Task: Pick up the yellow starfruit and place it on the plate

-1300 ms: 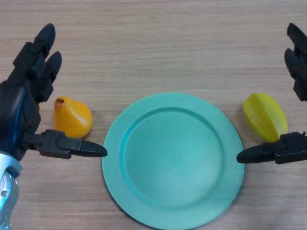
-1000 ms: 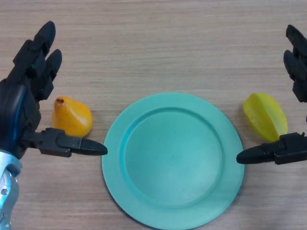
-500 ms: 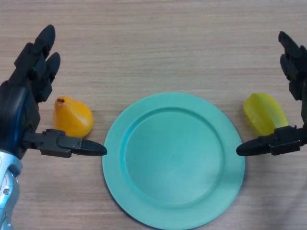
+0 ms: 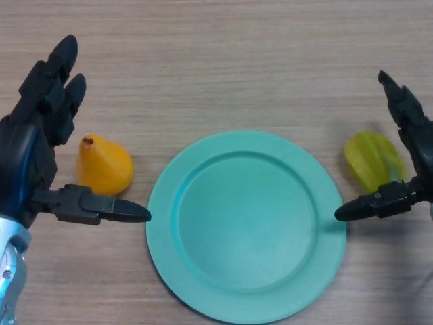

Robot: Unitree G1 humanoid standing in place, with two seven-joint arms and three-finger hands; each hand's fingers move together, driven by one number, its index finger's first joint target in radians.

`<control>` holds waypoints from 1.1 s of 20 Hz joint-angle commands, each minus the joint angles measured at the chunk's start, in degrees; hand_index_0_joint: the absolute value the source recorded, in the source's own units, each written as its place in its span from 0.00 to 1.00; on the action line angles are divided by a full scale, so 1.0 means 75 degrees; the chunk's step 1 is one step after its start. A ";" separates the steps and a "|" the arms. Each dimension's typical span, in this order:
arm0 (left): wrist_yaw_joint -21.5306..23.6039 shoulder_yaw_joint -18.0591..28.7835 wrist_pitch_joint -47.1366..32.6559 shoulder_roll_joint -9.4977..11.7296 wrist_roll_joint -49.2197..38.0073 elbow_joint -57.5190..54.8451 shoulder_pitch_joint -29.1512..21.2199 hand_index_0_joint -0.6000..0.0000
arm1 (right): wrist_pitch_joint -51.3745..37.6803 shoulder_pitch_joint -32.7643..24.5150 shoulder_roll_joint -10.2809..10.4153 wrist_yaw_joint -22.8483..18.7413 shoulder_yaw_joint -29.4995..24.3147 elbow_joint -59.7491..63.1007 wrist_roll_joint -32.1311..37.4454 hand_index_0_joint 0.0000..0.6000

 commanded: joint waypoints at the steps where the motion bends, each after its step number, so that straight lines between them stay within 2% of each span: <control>1: -0.0037 0.0678 -0.0830 0.0296 -0.0294 -0.0530 -0.0145 1.00 | -0.1383 -0.0636 -0.0519 -0.0697 -0.0380 0.0433 -0.0036 0.00; 4: -0.0025 0.0702 -0.0866 0.0286 -0.0261 -0.0526 -0.0103 1.00 | -0.1764 -0.0845 -0.0601 -0.0951 -0.0331 0.1107 -0.0237 0.00; 5: -0.0027 0.0711 -0.0865 0.0289 -0.0267 -0.0524 -0.0104 1.00 | -0.1765 -0.0847 -0.0605 -0.0960 -0.0326 0.1138 -0.0263 0.25; 6: -0.0028 0.0719 -0.0864 0.0291 -0.0270 -0.0524 -0.0104 1.00 | -0.1760 -0.0841 -0.0606 -0.0959 -0.0322 0.1157 -0.0278 0.42; 7: -0.0031 0.0735 -0.0900 0.0295 -0.0257 -0.0500 -0.0099 1.00 | -0.1780 -0.0852 -0.0656 -0.1020 -0.0285 0.1277 -0.0501 0.67; 8: -0.0031 0.0748 -0.0924 0.0300 -0.0244 -0.0478 -0.0099 1.00 | -0.1818 -0.0868 -0.0733 -0.1101 -0.0231 0.1415 -0.0818 0.83; 9: -0.0012 0.0745 -0.0956 0.0297 -0.0206 -0.0458 -0.0094 1.00 | -0.2001 -0.0971 -0.0991 -0.1503 -0.0108 0.1897 -0.2025 1.00; 11: 0.0020 0.0713 -0.0925 0.0305 -0.0196 -0.0438 -0.0150 1.00 | -0.1987 -0.0935 -0.1102 -0.1613 -0.0143 0.1969 -0.2579 1.00; 12: 0.0012 0.0700 -0.0917 0.0308 -0.0190 -0.0436 -0.0141 1.00 | -0.1973 -0.0927 -0.1077 -0.1620 -0.0203 0.1966 -0.2540 1.00; 16: -0.0008 0.0636 -0.0999 0.0282 -0.0188 -0.0367 -0.0154 1.00 | -0.1443 -0.0616 -0.0922 -0.1083 -0.0325 0.1102 -0.1803 1.00; 19: -0.0010 0.0664 -0.0904 0.0299 -0.0343 -0.0415 -0.0186 1.00 | -0.0453 -0.0305 -0.0687 -0.0389 -0.0470 -0.0433 -0.0881 1.00; 22: -0.0005 0.0647 -0.0900 0.0302 -0.0364 -0.0425 -0.0196 1.00 | 0.0156 -0.0158 -0.0516 -0.0090 -0.0377 -0.1460 -0.0642 1.00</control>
